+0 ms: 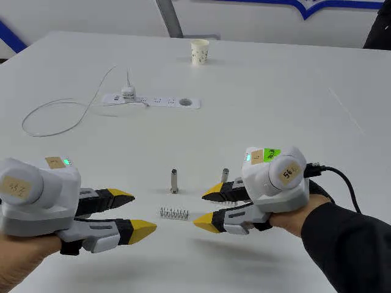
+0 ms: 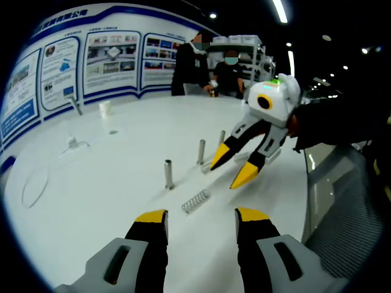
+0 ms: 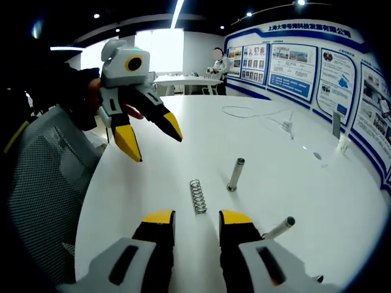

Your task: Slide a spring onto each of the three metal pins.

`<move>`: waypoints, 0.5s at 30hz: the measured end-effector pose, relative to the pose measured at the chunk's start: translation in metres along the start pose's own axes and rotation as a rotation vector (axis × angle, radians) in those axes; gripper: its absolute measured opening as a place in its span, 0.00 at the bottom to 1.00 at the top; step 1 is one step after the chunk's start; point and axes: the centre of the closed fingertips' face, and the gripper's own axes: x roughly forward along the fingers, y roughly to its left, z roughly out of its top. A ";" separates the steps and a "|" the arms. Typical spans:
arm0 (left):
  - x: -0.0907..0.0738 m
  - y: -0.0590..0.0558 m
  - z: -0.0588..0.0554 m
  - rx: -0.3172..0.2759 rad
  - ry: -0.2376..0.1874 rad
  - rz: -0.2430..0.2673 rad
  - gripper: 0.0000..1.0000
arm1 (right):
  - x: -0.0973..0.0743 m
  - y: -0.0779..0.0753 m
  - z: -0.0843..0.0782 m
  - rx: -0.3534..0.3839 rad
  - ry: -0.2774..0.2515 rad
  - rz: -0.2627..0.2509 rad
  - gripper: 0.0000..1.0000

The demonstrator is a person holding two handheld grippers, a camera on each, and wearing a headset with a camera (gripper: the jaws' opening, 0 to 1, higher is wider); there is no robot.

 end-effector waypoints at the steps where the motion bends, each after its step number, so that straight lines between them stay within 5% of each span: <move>1: 0.000 0.000 0.000 0.000 0.000 -0.001 0.45 | 0.002 0.000 -0.001 -0.001 0.005 -0.001 0.29; 15: -0.003 -0.001 -0.002 0.000 0.008 -0.003 0.44 | 0.022 0.000 0.001 -0.007 0.010 0.025 0.24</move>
